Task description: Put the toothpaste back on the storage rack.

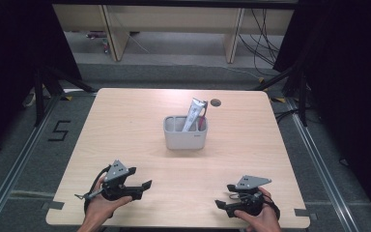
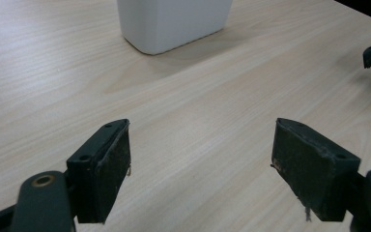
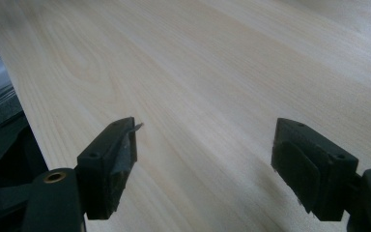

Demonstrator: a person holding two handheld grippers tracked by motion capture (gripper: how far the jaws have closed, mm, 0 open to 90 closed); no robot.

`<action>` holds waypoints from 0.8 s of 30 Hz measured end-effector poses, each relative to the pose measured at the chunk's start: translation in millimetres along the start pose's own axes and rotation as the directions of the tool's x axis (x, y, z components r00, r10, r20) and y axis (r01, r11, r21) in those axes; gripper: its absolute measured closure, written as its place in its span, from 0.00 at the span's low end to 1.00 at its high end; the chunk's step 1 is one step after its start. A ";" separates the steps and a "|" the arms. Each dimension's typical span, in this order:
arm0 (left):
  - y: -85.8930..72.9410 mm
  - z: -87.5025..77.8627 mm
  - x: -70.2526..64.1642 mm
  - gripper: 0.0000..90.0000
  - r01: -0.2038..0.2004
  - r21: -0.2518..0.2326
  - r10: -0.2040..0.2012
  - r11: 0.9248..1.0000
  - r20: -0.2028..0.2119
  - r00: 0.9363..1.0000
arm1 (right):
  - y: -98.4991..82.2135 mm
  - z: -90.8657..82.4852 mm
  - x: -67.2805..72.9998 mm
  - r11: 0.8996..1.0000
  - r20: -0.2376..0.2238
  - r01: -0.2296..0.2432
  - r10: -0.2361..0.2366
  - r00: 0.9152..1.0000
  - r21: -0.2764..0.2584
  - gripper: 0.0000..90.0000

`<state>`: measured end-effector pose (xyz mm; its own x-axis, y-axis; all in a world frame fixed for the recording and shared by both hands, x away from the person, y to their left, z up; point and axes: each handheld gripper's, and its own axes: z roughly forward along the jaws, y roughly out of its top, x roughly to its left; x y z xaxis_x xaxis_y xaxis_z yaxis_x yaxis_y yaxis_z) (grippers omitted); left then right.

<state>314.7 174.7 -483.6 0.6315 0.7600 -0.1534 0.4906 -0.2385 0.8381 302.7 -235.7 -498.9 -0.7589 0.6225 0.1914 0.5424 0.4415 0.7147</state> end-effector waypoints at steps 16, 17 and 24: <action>-20.3 -12.1 -7.5 0.23 -0.043 0.045 0.042 0.998 0.024 0.999 | -0.1 0.3 0.1 1.000 0.000 -0.003 0.003 1.000 0.001 0.28; -22.2 -14.2 -7.8 0.23 -0.053 0.053 0.052 0.997 0.022 0.998 | -0.1 0.1 0.2 1.000 -0.001 -0.003 0.003 1.000 0.000 0.28; -32.9 -15.8 -15.7 0.23 -0.073 0.069 0.070 0.995 0.032 0.997 | -0.2 0.3 0.4 1.000 -0.002 -0.002 0.002 1.000 -0.003 0.28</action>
<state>279.2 180.1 -500.5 0.6833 0.7217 -0.1106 0.4840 -0.3344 0.8086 302.5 -235.3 -499.2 -0.7583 0.6223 0.1943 0.5432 0.4383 0.7161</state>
